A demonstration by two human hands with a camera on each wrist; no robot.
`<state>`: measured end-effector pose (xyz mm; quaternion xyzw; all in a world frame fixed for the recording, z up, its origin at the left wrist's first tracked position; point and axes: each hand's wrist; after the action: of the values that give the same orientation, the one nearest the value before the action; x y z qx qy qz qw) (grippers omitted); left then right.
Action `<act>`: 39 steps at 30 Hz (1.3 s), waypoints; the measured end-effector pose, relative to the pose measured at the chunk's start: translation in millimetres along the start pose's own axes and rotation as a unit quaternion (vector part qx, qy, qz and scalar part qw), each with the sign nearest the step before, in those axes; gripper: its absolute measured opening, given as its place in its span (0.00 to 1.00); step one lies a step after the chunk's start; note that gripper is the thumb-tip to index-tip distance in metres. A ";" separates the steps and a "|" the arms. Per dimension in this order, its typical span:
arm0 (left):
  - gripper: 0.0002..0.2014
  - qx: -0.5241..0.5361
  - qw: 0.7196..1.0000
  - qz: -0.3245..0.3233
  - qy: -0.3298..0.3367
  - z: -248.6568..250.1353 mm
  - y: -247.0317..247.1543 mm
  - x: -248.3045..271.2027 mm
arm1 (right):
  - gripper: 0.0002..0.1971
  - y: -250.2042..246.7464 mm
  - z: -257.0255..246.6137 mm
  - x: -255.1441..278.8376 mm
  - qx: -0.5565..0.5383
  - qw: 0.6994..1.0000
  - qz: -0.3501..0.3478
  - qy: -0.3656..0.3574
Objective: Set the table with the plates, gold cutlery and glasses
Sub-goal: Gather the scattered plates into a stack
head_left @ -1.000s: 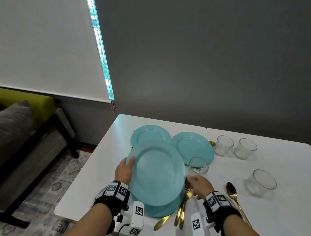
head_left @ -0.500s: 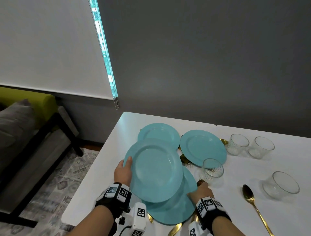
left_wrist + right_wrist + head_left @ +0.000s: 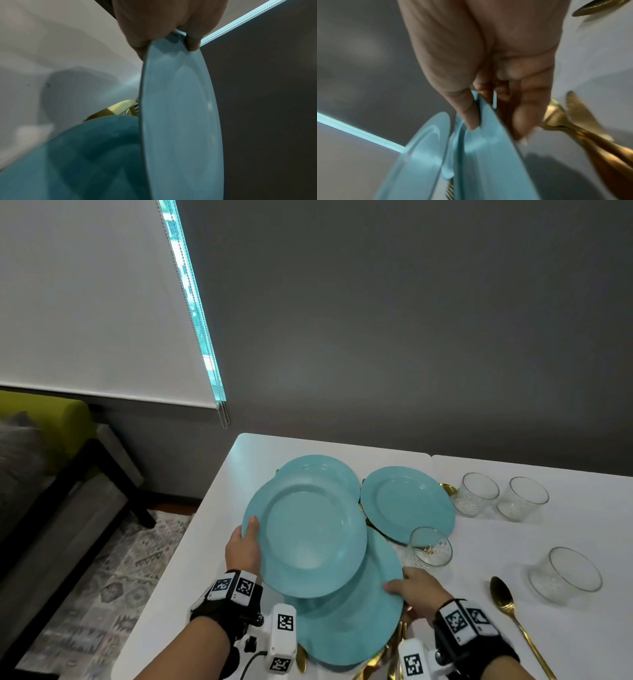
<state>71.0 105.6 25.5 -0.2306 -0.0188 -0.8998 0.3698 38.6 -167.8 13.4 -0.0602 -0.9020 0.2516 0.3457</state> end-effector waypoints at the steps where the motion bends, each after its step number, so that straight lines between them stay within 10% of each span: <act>1: 0.21 0.009 1.000 0.004 -0.004 3.8 1.2 0.9 | 0.10 -4.2 -7.0 2.1 -0.029 1.000 -0.003 -0.004; 10: 0.24 0.051 0.997 0.051 -0.013 36.8 13.4 3.0 | 0.07 -76.8 -86.1 49.9 0.132 0.957 0.187 -0.178; 16: 0.26 0.039 0.993 0.113 0.009 47.2 26.3 8.7 | 0.12 -136.2 -133.4 58.8 0.020 0.917 0.319 -0.238; 24: 0.26 0.100 0.992 0.048 -0.059 44.5 59.8 42.8 | 0.07 -89.8 -148.5 -27.0 -0.189 0.939 0.220 -0.188; 29: 0.34 0.116 0.990 0.034 -0.075 44.4 72.7 36.6 | 0.14 -50.1 -143.8 -45.3 -0.153 0.961 0.184 -0.139; 39: 0.09 0.097 0.994 -0.003 -0.058 54.1 84.7 -2.5 | 0.22 -55.3 -146.2 -98.3 0.021 0.986 0.162 -0.034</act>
<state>151.4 56.9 61.1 -0.2456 -0.1276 -0.8799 0.3862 211.9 -183.2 75.3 -0.1894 -0.8860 0.3252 0.2709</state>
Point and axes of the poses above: each hand's wrist, its own x-axis away from the middle knuckle, its own y-axis out of the palm, z = x × y, and after that the axes turned 11 degrees about z, right-handed
